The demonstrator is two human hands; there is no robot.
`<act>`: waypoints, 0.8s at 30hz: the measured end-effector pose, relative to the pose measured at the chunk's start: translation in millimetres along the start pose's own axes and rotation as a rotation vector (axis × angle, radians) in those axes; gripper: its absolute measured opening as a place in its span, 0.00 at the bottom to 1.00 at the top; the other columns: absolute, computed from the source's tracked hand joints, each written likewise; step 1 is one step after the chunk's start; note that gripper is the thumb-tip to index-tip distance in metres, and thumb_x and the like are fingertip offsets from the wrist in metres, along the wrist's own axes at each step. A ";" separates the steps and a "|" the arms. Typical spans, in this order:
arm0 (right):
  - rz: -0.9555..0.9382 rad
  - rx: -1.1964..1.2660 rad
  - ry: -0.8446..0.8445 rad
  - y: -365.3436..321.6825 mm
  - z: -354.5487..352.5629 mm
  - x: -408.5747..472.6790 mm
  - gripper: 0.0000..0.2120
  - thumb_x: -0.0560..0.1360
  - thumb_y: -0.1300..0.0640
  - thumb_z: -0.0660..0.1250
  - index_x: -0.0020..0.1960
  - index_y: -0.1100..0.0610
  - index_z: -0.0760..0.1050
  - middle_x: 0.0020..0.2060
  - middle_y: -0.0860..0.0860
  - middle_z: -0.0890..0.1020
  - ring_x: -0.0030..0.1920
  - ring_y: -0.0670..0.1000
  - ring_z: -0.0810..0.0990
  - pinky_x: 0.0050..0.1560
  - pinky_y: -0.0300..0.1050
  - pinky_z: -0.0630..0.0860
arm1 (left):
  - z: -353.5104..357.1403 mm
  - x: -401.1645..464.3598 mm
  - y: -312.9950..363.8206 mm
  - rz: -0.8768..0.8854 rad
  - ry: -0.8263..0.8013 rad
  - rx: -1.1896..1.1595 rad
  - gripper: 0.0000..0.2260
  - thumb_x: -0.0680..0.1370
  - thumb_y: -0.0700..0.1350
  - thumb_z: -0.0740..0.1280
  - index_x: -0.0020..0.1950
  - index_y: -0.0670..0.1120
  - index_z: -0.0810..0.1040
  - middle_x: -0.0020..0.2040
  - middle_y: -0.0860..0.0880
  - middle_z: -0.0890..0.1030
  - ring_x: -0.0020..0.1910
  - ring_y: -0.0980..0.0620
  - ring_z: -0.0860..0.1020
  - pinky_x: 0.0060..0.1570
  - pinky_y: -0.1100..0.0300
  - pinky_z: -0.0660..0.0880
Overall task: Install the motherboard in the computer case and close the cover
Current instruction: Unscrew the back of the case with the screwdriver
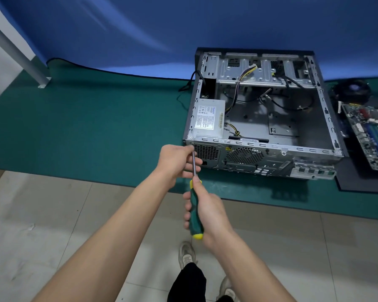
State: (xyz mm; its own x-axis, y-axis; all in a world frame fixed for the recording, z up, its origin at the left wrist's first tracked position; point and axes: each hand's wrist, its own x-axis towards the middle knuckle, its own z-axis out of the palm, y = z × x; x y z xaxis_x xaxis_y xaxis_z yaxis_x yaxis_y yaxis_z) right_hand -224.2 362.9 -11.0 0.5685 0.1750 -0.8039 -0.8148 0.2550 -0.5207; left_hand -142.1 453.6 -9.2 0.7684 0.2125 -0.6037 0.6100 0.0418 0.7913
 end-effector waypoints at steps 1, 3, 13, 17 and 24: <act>-0.020 -0.097 0.016 -7.7 -7.8 -2.1 0.21 0.78 0.41 0.61 0.37 0.58 0.73 0.20 0.48 0.71 0.18 0.47 0.68 0.22 0.35 0.65 | 3.6 0.5 -1.0 0.036 0.035 0.014 0.10 0.79 0.42 0.61 0.41 0.40 0.76 0.28 0.46 0.81 0.22 0.52 0.77 0.22 0.63 0.74; -0.086 -0.280 0.049 -25.4 -24.8 -5.6 0.22 0.78 0.41 0.61 0.35 0.57 0.73 0.20 0.48 0.71 0.18 0.48 0.68 0.23 0.36 0.65 | 12.2 3.1 -3.9 0.157 0.192 0.109 0.10 0.78 0.43 0.60 0.40 0.43 0.77 0.35 0.45 0.82 0.28 0.51 0.77 0.28 0.60 0.75; -0.711 -1.297 0.683 -118.0 -126.8 12.2 0.15 0.76 0.43 0.64 0.44 0.53 0.65 0.48 0.48 0.71 0.36 0.55 0.71 0.37 0.47 0.63 | 42.1 43.1 18.8 0.237 0.393 0.787 0.25 0.79 0.59 0.57 0.67 0.42 0.63 0.59 0.40 0.77 0.55 0.38 0.75 0.45 0.52 0.65; -0.706 -1.403 0.674 -133.4 -153.9 25.0 0.14 0.75 0.44 0.68 0.54 0.50 0.70 0.53 0.47 0.76 0.41 0.56 0.75 0.37 0.46 0.63 | 43.0 66.0 26.9 0.260 0.429 0.876 0.27 0.76 0.63 0.59 0.61 0.41 0.65 0.57 0.40 0.78 0.53 0.37 0.76 0.43 0.52 0.64; -0.792 -1.413 0.723 -129.5 -162.7 39.3 0.11 0.74 0.44 0.69 0.45 0.50 0.72 0.36 0.46 0.75 0.35 0.53 0.70 0.34 0.45 0.62 | 50.3 85.3 27.6 0.270 0.550 0.896 0.25 0.80 0.62 0.52 0.57 0.40 0.69 0.52 0.38 0.79 0.51 0.36 0.76 0.41 0.51 0.63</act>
State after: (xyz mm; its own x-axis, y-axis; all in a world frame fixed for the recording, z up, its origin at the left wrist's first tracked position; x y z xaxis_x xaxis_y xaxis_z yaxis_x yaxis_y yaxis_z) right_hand -114.9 182.0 -22.0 0.9962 -0.0861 -0.0124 -0.0854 -0.9421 -0.3243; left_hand -50.0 423.9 -43.7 0.8426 0.5258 -0.1168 0.5247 -0.7524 0.3983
